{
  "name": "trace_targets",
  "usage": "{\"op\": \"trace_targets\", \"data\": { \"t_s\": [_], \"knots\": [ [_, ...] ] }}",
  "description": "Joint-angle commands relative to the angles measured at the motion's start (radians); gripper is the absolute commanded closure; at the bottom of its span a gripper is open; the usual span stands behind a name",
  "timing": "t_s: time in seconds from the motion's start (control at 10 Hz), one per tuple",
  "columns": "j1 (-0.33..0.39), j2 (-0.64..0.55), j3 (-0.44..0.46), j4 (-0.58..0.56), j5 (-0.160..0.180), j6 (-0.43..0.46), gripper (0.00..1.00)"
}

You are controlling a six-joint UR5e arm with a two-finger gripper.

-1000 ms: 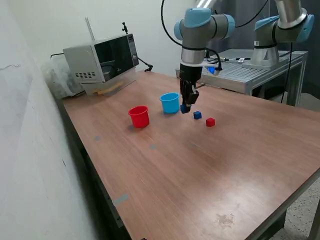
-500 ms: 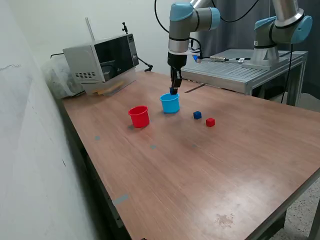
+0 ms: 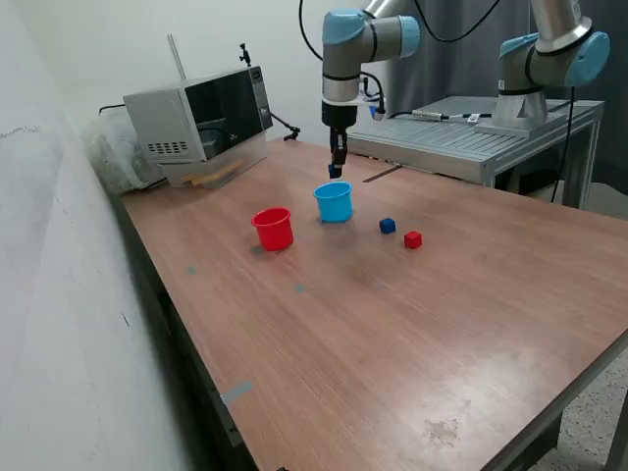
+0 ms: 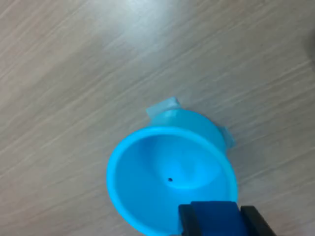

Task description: Place red objects in the red bin, and blue objects in the blue bin.

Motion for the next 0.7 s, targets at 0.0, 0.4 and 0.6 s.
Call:
{"op": "trace_targets", "data": {
  "t_s": [0.0, 0.4, 0.6],
  "knots": [
    [-0.024, -0.004, 0.008, 0.000, -0.001, -0.001, 1.00],
    [-0.048, 0.004, 0.011, 0.002, -0.001, -0.001, 1.00],
    [-0.050, 0.009, 0.013, 0.000, -0.001, 0.000, 1.00]
  ]
}}
